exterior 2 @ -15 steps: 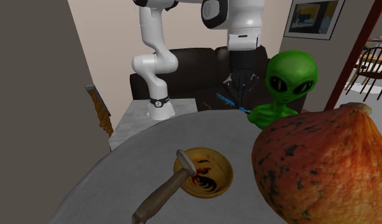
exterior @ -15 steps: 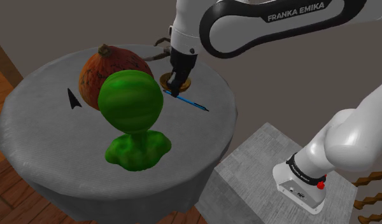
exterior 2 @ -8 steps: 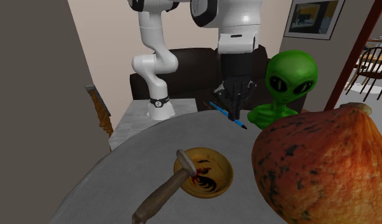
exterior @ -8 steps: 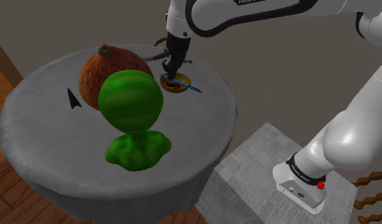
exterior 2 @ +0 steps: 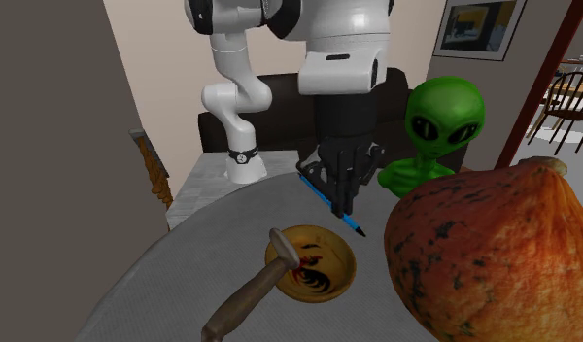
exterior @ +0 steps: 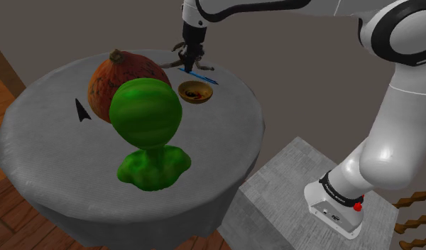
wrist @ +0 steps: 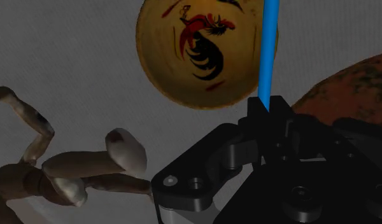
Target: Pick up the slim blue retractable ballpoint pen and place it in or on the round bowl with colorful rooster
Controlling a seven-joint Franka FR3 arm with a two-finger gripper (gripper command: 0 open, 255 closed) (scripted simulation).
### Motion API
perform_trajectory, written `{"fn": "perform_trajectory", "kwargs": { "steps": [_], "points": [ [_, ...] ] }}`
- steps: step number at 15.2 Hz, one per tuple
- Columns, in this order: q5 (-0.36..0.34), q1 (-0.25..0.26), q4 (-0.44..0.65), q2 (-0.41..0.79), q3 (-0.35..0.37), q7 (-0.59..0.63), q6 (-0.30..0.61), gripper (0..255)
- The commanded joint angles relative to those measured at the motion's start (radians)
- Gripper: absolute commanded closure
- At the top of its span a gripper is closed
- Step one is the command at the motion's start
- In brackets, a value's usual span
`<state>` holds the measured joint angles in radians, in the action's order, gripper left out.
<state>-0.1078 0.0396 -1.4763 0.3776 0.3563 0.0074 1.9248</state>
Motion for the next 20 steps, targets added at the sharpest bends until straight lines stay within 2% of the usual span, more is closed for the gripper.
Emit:
{"fn": "perform_trajectory", "kwargs": {
  "steps": [1, 2, 20],
  "points": [
    [-0.016, 0.0, 0.12, 0.074, -0.012, -0.023, -0.048, 255],
    [-0.028, 0.002, 0.219, 0.136, -0.022, -0.042, -0.087, 255],
    [-0.041, -0.01, 0.034, 0.165, -0.031, -0.033, 0.125, 255]
  ]
}}
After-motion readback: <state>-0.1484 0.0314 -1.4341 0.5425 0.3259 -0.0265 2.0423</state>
